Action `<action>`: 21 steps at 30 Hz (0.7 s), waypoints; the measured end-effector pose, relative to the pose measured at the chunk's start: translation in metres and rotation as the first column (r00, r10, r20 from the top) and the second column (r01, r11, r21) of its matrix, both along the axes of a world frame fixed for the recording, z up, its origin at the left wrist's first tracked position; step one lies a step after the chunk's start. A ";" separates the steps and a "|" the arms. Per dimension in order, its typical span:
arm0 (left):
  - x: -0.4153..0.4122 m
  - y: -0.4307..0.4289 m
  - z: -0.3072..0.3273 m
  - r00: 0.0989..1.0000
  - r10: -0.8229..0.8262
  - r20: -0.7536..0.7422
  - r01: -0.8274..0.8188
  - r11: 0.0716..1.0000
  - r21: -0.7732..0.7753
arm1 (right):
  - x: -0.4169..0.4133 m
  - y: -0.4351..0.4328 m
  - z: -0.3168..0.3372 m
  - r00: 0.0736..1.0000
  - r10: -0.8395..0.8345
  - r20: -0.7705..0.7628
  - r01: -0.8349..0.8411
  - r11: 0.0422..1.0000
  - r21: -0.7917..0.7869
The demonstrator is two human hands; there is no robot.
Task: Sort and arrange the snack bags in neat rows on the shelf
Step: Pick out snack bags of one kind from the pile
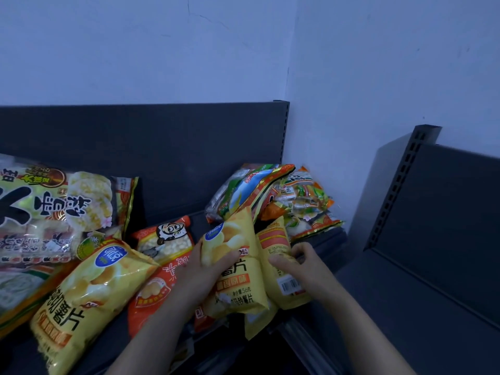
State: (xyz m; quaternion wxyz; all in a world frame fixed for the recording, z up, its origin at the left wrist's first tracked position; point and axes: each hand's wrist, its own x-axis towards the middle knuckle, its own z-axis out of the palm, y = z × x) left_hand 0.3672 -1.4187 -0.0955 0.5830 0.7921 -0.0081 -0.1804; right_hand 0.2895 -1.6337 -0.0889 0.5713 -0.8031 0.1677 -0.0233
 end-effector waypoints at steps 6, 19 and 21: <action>-0.011 -0.008 0.002 0.996 -0.059 -0.072 0.036 0.958 -0.285 | -0.005 0.010 0.000 0.997 0.067 0.044 -0.069 0.996 0.064; -0.027 0.009 -0.009 0.902 -0.331 -0.278 0.161 0.854 -0.496 | -0.028 0.033 0.010 1.000 0.007 0.003 -0.007 0.974 0.228; -0.029 0.009 -0.012 0.904 -0.321 -0.283 0.132 0.839 -0.528 | -0.029 0.037 0.011 1.000 -0.014 0.017 0.010 0.979 0.202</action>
